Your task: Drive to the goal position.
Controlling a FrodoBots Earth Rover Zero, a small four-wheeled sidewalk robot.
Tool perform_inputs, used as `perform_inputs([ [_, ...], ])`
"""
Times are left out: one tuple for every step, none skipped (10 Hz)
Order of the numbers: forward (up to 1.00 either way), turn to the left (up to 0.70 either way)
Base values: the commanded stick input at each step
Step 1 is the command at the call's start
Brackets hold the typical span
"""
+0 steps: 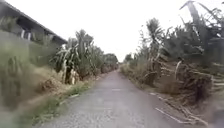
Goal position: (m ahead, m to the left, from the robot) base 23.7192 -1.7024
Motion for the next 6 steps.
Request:
perform_inputs([
  [1.0, 0.0],
  [1.0, 0.0],
  [1.0, 0.0],
  [1.0, 0.0],
  [1.0, 0.0],
  [1.0, 0.0],
])
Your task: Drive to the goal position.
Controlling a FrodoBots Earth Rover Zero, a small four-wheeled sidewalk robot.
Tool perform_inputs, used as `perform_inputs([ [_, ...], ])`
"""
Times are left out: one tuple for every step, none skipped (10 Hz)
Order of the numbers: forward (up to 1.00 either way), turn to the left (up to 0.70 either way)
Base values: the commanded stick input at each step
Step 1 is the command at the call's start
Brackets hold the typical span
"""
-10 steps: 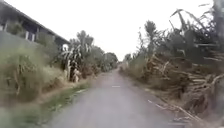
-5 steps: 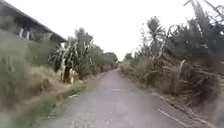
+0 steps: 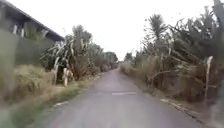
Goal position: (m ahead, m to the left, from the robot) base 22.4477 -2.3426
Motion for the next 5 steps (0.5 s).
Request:
perform_inputs([
  [1.0, -0.02],
  [1.0, -0.01],
  [1.0, 0.0],
  [1.0, 0.0],
  [1.0, 0.0],
])
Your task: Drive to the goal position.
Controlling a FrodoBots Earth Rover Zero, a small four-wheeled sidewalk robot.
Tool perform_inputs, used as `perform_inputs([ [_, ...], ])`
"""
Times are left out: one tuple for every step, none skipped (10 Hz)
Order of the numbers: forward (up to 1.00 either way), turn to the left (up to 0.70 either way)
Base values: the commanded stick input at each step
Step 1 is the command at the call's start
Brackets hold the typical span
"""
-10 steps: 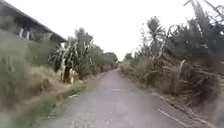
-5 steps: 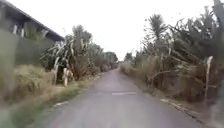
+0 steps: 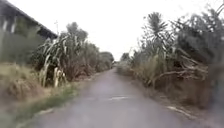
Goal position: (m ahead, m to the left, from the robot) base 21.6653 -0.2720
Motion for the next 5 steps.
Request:
perform_inputs([
  [1.0, 0.0],
  [1.0, 0.0],
  [1.0, 0.0],
  [1.0, 0.0],
  [1.0, 0.0],
])
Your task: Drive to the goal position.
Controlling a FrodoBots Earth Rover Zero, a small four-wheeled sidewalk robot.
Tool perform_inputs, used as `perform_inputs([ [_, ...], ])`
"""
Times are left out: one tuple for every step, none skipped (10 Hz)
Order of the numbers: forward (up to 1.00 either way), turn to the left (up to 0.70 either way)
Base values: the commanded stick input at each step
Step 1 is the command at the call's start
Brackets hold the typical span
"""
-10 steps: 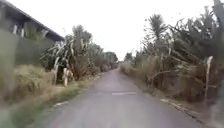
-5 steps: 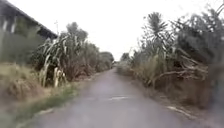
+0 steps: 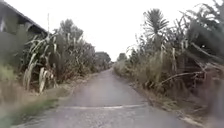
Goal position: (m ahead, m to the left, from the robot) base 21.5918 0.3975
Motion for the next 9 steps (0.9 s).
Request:
perform_inputs([
  [1.0, 0.0],
  [1.0, 0.0],
  [1.0, 0.0],
  [1.0, 0.0],
  [1.0, 0.0],
  [1.0, 0.0],
  [1.0, 0.0],
  [1.0, 0.0],
  [1.0, 0.39],
])
